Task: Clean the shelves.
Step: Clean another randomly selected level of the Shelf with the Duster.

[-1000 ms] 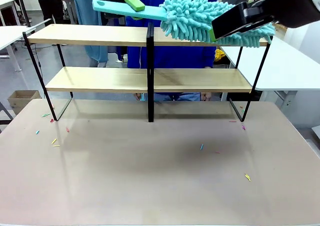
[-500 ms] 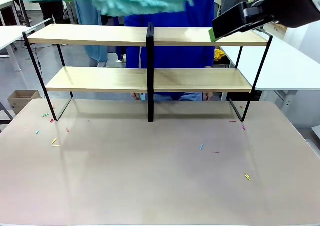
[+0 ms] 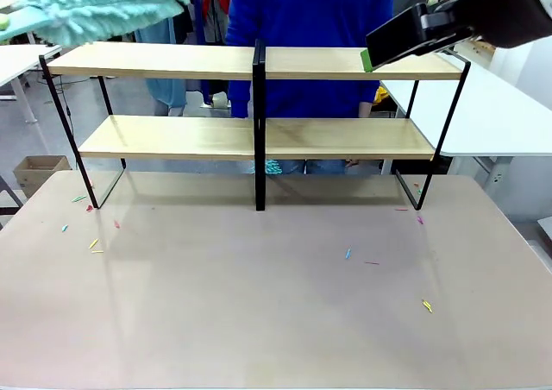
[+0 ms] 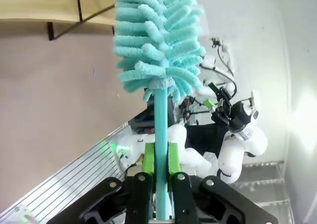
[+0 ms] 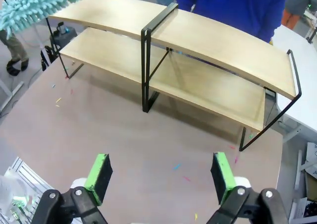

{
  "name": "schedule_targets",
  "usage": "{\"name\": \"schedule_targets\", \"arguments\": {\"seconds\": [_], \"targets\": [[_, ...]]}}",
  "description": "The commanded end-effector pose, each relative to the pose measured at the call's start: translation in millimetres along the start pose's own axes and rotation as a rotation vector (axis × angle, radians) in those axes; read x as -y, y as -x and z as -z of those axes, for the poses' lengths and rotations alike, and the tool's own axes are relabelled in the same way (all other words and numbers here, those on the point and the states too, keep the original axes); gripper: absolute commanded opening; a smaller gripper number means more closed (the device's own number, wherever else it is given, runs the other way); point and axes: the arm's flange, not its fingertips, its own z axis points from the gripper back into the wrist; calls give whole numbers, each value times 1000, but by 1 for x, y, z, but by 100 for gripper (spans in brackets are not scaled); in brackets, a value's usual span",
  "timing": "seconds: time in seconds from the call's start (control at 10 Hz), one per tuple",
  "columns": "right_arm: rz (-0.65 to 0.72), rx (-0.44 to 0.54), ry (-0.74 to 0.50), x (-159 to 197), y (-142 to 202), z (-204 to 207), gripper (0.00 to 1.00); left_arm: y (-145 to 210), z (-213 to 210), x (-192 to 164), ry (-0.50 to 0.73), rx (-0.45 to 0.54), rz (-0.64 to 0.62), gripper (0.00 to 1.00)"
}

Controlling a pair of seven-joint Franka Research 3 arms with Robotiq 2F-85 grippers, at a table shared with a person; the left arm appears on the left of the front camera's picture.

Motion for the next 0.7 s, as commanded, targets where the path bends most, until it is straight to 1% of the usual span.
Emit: {"name": "schedule_targets", "arguments": {"seconds": [0.0, 0.1, 0.2, 0.3, 0.4, 0.5, 0.6], "targets": [[8, 2, -7, -1, -1, 0, 100, -28, 19, 17, -21, -105, 58, 12], [8, 2, -7, -1, -1, 0, 100, -28, 19, 17, -21, -105, 58, 12], [8, 2, -7, -1, -1, 0, 100, -12, 18, 10, -9, -51, 21, 12], [8, 2, -7, -1, -1, 0, 100, -23, 18, 18, -37, 6, 115, 12], [8, 2, -7, -1, -1, 0, 100, -38, -25, 15, -5, 1, 170, 12], [8, 2, -7, -1, -1, 0, 100, -46, -81, 1, 50, 13, 238, 12], [8, 2, -7, -1, -1, 0, 100, -51, -135, -21, 7, 84, 246, 12]]}}
